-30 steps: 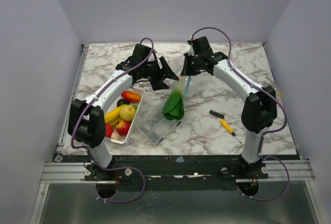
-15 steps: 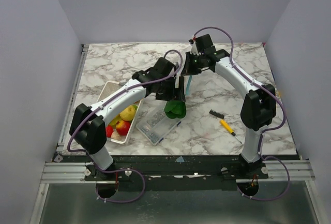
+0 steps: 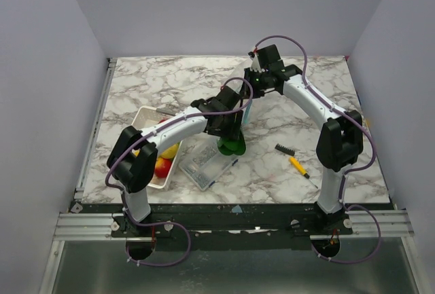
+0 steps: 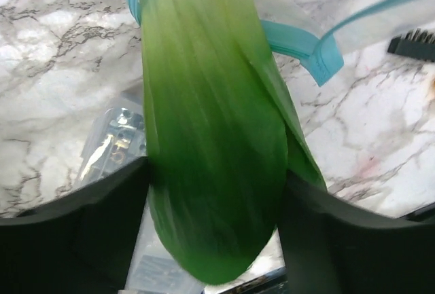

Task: Place the food in the zip-top bag and seal the zipper
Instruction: Place the fake vegetable in the zipper food storage bag.

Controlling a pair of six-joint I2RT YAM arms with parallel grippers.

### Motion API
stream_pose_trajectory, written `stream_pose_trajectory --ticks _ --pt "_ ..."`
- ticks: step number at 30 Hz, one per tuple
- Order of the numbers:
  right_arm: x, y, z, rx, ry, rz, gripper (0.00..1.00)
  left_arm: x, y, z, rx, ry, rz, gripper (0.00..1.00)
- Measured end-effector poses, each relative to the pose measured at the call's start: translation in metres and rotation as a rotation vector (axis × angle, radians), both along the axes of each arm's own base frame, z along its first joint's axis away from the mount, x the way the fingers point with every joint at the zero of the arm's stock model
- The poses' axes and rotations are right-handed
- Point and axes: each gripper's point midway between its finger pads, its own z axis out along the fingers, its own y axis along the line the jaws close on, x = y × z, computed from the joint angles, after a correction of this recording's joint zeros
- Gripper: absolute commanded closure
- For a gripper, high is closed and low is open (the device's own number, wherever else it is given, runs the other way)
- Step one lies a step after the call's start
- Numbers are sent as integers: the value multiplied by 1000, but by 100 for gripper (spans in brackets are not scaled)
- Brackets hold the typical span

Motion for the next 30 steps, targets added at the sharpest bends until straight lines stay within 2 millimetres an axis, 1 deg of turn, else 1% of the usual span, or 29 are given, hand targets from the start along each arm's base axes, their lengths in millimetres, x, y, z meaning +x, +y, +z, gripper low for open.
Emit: stream_pose_trajectory --ticks 3,5,6,8,10,12,18,21,24,27,28,30 --pt "0 0 0 1 0 0 99 5 -1 -6 -7 -3 12 73" --pt "-1 0 -1 1 3 2 100 8 -1 -8 -19 -12 18 83" --pt "-2 0 -1 1 5 3 99 9 0 -9 -24 -15 18 87" --pt "-5 0 -2 4 7 7 100 9 2 -8 -40 -15 17 90" --pt "-8 -1 -4 7 10 12 100 6 5 -2 -61 -16 9 94" --pt "-12 -2 -4 5 12 16 100 3 8 10 -90 -21 -5 99" --pt "-17 2 6 38 6 45 99 -1 16 71 -220 -97 -46 100" --pt "-22 7 14 76 15 62 99 2 19 88 -268 -95 -69 100" --pt "-25 12 23 115 18 74 100 10 15 97 -313 -60 -84 100" --pt "-26 16 29 154 20 76 99 16 13 99 -367 -16 -77 100" --pt "-26 18 29 164 24 78 100 16 13 98 -377 -3 -72 99" --pt "-28 20 30 185 33 81 100 21 14 97 -405 22 -43 92"
